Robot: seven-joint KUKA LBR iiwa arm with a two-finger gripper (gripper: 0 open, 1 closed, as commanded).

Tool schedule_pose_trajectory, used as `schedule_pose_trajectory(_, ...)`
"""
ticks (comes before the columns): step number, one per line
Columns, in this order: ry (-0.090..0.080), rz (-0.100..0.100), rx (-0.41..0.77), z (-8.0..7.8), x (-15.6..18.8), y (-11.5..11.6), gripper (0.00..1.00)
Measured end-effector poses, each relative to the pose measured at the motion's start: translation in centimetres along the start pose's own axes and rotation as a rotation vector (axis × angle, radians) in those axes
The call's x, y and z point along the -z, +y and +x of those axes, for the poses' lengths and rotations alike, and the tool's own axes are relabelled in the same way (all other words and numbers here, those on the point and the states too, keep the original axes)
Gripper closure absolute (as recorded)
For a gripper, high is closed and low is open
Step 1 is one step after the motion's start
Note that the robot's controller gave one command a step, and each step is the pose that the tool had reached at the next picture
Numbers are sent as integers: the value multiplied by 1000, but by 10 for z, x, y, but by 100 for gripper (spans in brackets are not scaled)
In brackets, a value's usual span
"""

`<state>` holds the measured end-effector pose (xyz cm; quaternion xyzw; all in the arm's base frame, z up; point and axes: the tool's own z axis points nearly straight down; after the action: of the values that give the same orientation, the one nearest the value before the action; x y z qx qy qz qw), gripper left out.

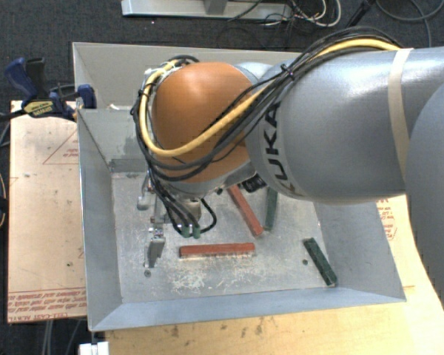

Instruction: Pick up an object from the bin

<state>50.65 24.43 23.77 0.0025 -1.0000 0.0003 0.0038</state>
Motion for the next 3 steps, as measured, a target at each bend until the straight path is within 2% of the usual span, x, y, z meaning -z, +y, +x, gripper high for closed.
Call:
schedule_pose_trajectory(1, -7, -2, -4, -2, 4, -1, 0)
schedule_pose_trajectory(2, -13, -3, 54, 4, -46, -34, 0)
schedule_pose_trajectory(3, -6, -1, 31, -4, -108, -69, 0)
